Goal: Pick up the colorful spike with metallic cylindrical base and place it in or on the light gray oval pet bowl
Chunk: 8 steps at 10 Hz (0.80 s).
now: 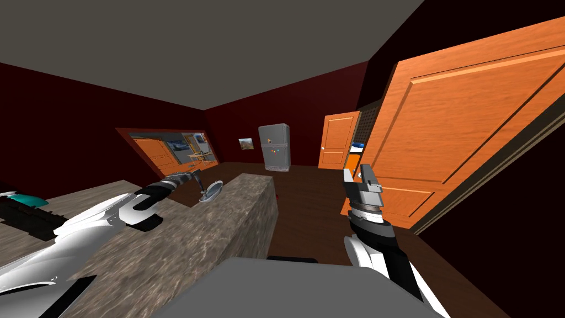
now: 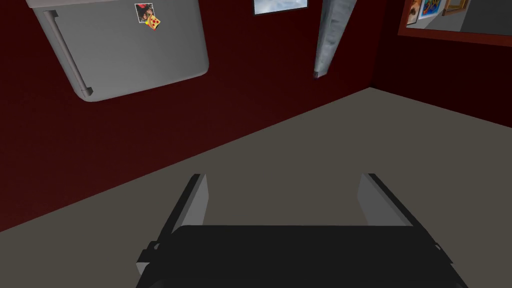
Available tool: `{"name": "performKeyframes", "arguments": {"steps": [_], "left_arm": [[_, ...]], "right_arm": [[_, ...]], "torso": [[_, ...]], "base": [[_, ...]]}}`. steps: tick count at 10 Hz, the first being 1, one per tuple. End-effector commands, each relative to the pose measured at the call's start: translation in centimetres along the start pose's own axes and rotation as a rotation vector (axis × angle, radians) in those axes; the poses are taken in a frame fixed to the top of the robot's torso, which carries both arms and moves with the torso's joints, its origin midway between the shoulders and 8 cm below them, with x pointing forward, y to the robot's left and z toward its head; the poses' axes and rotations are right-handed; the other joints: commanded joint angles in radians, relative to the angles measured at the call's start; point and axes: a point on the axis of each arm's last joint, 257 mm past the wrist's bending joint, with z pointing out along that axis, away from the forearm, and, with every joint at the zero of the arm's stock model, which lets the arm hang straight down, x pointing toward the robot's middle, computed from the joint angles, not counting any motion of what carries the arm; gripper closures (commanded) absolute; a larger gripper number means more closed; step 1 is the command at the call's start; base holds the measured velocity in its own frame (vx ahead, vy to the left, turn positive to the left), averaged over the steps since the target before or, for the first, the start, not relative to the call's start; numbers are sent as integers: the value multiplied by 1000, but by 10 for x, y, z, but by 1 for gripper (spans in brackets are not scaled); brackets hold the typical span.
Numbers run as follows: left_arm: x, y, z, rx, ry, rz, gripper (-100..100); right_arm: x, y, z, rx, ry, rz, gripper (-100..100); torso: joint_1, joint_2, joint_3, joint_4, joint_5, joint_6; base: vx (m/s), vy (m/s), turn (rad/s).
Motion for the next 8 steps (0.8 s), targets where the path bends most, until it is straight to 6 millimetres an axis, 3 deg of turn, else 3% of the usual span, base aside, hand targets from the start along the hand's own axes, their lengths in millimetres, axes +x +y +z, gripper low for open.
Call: {"name": "performKeyframes", "arguments": {"steps": [1,2,3,8], "left_arm": [[-15,3,0,-2,-8,-1,-100],[-9,2,1,-1,-5,0,-100],[-10,3,1,-1,-6,-2,0],[-10,3,1,-1,-6,-1,0]], "right_arm": [[0,0,0,0,0,0,0],[0,0,0,0,0,0,0],[0,0,0,0,0,0,0],[0,0,0,0,0,0,0]], "torso": [[0,0,0,0,0,0],[0,0,0,0,0,0],[2,-1,-1,0,1,0],[4,-3,-2,-1,1,0]], "base": [[-37,-40,-23],[-16,-16,-1],[0,0,0],[0,0,0]]}}
